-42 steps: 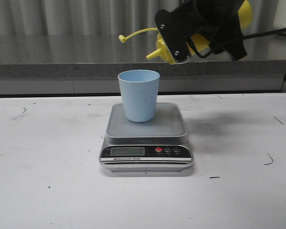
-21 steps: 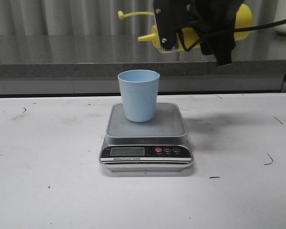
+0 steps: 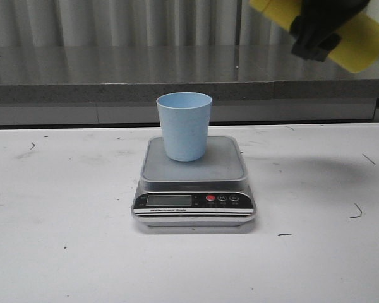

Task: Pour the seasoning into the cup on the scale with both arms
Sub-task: 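Lift the yellow bottle and tilt its nozzle down toward the blue cup, then bring the yellow bottle back upright and lower it onto the table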

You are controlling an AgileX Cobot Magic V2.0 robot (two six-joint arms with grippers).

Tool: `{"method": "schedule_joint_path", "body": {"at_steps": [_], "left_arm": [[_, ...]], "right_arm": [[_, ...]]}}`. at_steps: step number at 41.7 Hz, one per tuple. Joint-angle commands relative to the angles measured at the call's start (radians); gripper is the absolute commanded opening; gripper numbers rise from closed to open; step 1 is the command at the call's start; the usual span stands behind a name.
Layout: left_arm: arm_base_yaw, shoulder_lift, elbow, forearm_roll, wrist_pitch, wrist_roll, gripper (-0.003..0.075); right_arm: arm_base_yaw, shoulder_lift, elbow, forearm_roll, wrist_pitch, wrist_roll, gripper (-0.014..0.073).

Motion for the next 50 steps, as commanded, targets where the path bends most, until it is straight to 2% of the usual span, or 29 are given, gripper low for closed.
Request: {"method": "schedule_joint_path", "body": {"at_steps": [1, 6, 9, 13, 17, 21, 28, 36, 50], "left_arm": [[-0.005, -0.003, -0.027, 0.004, -0.069, -0.001, 0.0356], [-0.005, -0.003, -0.027, 0.004, -0.069, -0.001, 0.0356], [-0.005, -0.003, -0.027, 0.004, -0.069, -0.001, 0.0356], [-0.005, -0.003, -0.027, 0.004, -0.069, -0.001, 0.0356], [-0.005, -0.003, -0.027, 0.004, -0.069, -0.001, 0.0356], [-0.005, -0.003, -0.027, 0.004, -0.069, -0.001, 0.0356], [-0.005, -0.003, -0.027, 0.004, -0.069, -0.001, 0.0356], [-0.005, -0.003, -0.027, 0.004, -0.069, -0.001, 0.0356], [-0.005, -0.003, -0.027, 0.004, -0.069, -0.001, 0.0356]], "right_arm": [[-0.083, -0.092, -0.03, 0.192, 0.015, -0.142, 0.0271], [-0.189, -0.115, -0.029, 0.498, 0.01, -0.294, 0.0271], [-0.244, -0.132, -0.006, 0.647, -0.045, -0.357, 0.0271], [-0.287, -0.172, 0.083, 0.746, -0.173, -0.378, 0.0271], [-0.294, -0.211, 0.235, 0.762, -0.373, -0.377, 0.0271], [-0.294, -0.227, 0.375, 0.77, -0.637, -0.374, 0.0271], [-0.297, -0.206, 0.546, 0.821, -0.982, -0.36, 0.0271], [-0.301, -0.126, 0.601, 0.925, -1.183, -0.358, 0.0271], [-0.308, 0.069, 0.601, 0.936, -1.448, -0.263, 0.0271]]}}
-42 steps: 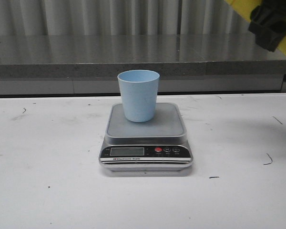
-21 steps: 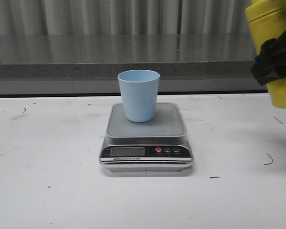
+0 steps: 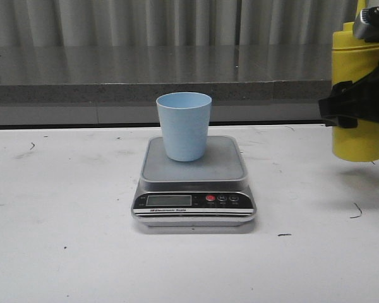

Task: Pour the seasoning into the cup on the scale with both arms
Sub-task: 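Bring the yellow bottle back upright and lower it onto the table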

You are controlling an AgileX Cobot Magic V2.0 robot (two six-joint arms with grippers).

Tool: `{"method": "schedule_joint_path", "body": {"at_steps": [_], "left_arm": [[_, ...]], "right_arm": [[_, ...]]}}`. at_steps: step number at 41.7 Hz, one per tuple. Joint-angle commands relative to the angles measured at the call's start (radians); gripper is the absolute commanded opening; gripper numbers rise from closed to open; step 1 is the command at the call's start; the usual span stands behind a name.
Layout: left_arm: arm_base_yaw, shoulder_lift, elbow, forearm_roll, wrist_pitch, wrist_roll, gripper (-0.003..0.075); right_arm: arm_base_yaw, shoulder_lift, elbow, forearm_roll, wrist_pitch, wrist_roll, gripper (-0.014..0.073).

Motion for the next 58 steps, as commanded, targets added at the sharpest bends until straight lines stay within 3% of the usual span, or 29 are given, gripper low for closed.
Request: {"method": "schedule_joint_path", "body": {"at_steps": [1, 18, 22, 36, 45, 58], "left_arm": [[-0.005, -0.003, -0.027, 0.004, -0.069, -0.001, 0.0356], [-0.005, -0.003, -0.027, 0.004, -0.069, -0.001, 0.0356], [-0.005, -0.003, -0.027, 0.004, -0.069, -0.001, 0.0356], [-0.005, -0.003, -0.027, 0.004, -0.069, -0.001, 0.0356], [-0.005, -0.003, -0.027, 0.004, -0.069, -0.001, 0.0356], [-0.005, -0.003, -0.027, 0.004, -0.069, -0.001, 0.0356]], "right_arm": [[-0.011, 0.012, -0.022, 0.002, -0.203, 0.024, 0.0271], [-0.03, 0.186, -0.047, -0.001, -0.445, 0.024, 0.0274], [-0.03, 0.214, -0.059, -0.036, -0.486, 0.024, 0.0317], [-0.03, 0.243, -0.07, -0.038, -0.467, 0.03, 0.0444], [-0.03, 0.242, -0.066, -0.013, -0.464, 0.117, 0.0613], [-0.03, 0.151, 0.046, -0.011, -0.474, 0.117, 0.0613]]}}
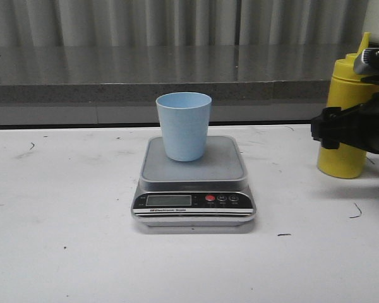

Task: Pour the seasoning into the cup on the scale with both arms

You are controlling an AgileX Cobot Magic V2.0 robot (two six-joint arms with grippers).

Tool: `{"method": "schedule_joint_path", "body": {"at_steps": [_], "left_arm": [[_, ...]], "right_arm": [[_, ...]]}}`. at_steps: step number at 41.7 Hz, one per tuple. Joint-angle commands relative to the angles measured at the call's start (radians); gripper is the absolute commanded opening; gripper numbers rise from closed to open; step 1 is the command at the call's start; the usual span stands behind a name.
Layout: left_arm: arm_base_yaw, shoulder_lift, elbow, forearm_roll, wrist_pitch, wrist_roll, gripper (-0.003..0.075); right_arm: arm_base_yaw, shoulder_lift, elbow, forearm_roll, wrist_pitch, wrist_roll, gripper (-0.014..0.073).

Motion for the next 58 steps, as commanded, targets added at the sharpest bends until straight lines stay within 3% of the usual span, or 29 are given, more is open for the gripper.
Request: {"method": "schedule_joint_path", "body": {"at_steps": [1, 7, 11, 18, 23, 29, 35, 42, 58], "left_arm": [[-0.005, -0.003, -0.027, 0.003, -0.069, -0.003, 0.0356], [-0.005, -0.003, -0.027, 0.003, -0.069, -0.003, 0.0356], [-0.005, -0.003, -0.027, 0.003, -0.069, -0.003, 0.0356], [-0.005, -0.003, -0.027, 0.003, -0.069, -0.003, 0.0356], [-0.005, -0.003, -0.027, 0.003, -0.069, -0.003, 0.0356], [-0.005, -0.003, -0.027, 0.003, -0.069, -0.003, 0.0356], [-0.005, -0.003, -0.027, 0.003, -0.069, -0.003, 0.0356], [-0.005, -0.003, -0.027, 0.003, -0.069, -0.003, 0.0356], [-0.005, -0.003, -0.027, 0.003, -0.069, -0.003, 0.0356]], "right_arm": [[-0.007, -0.104, 0.035, 0.004, -0.091, 0.004, 0.0613], [-0.007, -0.199, 0.124, 0.004, -0.051, 0.004, 0.0613], [-0.002, -0.309, 0.165, -0.018, 0.109, 0.004, 0.0613], [0.011, -0.525, 0.12, -0.142, 0.708, 0.056, 0.0613], [0.025, -0.646, 0.026, -0.153, 1.137, 0.105, 0.0613], [0.029, -0.775, -0.07, -0.149, 1.472, 0.08, 0.0613], [0.039, -0.907, -0.127, -0.062, 1.664, -0.036, 0.0613], [0.04, -1.072, -0.133, 0.073, 1.794, -0.178, 0.0613], [0.04, -1.365, -0.135, 0.082, 1.909, -0.188, 0.0613]]}}
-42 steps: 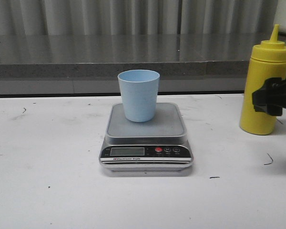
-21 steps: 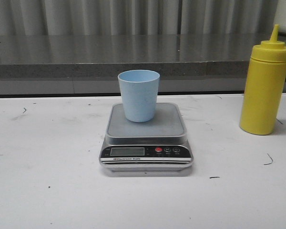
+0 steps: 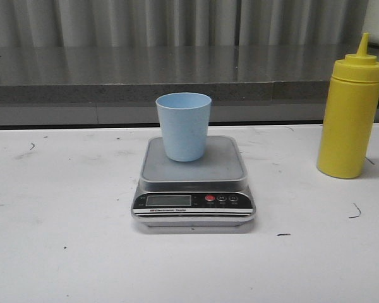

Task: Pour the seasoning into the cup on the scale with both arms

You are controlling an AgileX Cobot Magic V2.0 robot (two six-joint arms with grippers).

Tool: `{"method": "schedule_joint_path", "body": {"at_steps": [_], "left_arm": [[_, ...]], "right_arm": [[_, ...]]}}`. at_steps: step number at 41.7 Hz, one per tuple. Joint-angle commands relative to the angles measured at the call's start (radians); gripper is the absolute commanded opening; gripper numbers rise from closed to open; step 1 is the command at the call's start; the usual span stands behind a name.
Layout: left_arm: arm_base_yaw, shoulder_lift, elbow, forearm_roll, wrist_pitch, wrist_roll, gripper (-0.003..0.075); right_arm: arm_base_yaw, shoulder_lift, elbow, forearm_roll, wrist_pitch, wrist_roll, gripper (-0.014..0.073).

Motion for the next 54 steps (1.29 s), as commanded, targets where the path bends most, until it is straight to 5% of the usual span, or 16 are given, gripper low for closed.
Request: {"method": "schedule_joint_path", "body": {"at_steps": [1, 22, 29, 41, 46, 54], "left_arm": [[-0.005, -0.003, -0.027, 0.003, -0.069, -0.003, 0.0356], [-0.005, -0.003, -0.027, 0.003, -0.069, -0.003, 0.0356], [-0.005, -0.003, -0.027, 0.003, -0.067, -0.003, 0.0323], [-0.005, -0.003, -0.027, 0.003, -0.067, -0.003, 0.0003], [-0.005, -0.003, -0.027, 0.003, -0.069, -0.003, -0.002], [-0.005, -0.003, -0.027, 0.003, -0.069, -0.003, -0.002]], "right_arm": [[0.003, -0.043, -0.033, -0.005, -0.008, -0.01, 0.0613], [0.003, -0.102, -0.033, -0.006, 0.0, 0.003, 0.057], [0.003, -0.102, -0.033, -0.006, -0.007, 0.009, 0.0363], [0.003, -0.102, -0.033, 0.025, -0.032, 0.009, -0.0034], [0.003, -0.102, -0.032, 0.03, -0.037, 0.009, -0.0123], [0.003, -0.102, -0.03, 0.03, -0.031, 0.009, -0.0117]]}}
